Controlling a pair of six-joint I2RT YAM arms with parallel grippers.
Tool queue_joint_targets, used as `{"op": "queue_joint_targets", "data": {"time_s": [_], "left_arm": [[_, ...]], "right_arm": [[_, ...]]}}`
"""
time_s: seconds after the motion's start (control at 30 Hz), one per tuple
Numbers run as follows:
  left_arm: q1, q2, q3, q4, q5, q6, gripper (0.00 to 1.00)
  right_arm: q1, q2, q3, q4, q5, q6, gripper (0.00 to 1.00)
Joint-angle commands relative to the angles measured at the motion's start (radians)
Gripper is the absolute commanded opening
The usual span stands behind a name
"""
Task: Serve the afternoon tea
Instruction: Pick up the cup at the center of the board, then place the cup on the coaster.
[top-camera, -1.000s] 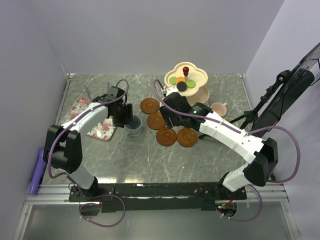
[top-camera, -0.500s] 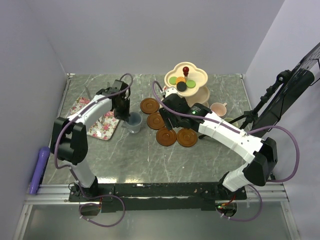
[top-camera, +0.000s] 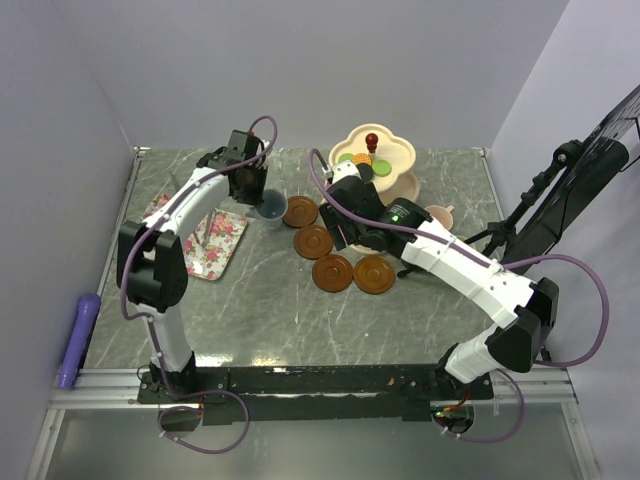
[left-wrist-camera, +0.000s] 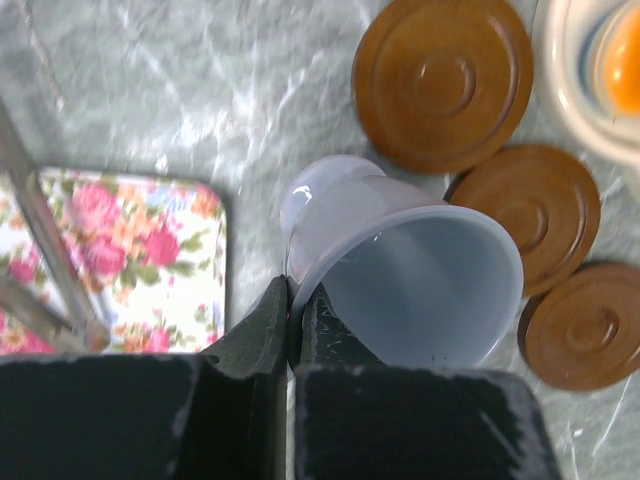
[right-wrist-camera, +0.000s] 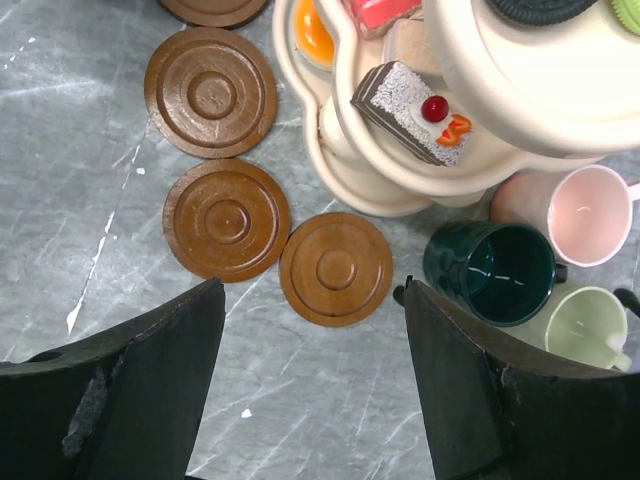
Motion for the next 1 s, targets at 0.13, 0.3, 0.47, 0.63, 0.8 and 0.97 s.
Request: {"op": "queue_joint_targets", "data": {"time_s": [0.13,0.3,0.47,0.63,0.8,0.97], "left_arm": [[-0.002,0.106,0.180,0.074,0.113,-0.036,0.01],[-0.003,0.178,0.263,0.069,0.164,-0.065,0.01],[-0.004,0.235,0.318,0.069,0.179,-0.078,0.01],[-0.002,0.279,0.364,0.064,0.205,-0.088,0.01],[-0.004,0.311,0.384,0.078,0.218,-0.111,0.01],[-0.004,0.330,0.392,0.089,0.241,-0.129,0.01]], "right_arm": [[0.006,-0.014,0.055,-0.003,0.026,-0.062,0.79],[0.007,0.012,0.076,-0.003,0.037,-0.103,0.79],[0.007,0.019,0.082,0.014,0.034,-0.138,0.80],[-0.002,0.030,0.087,0.015,0.036,-0.163,0.80],[-0.016,0.035,0.084,0.026,0.028,-0.168,0.80],[-0.034,0.041,0.090,0.027,0.017,-0.214,0.81]]}}
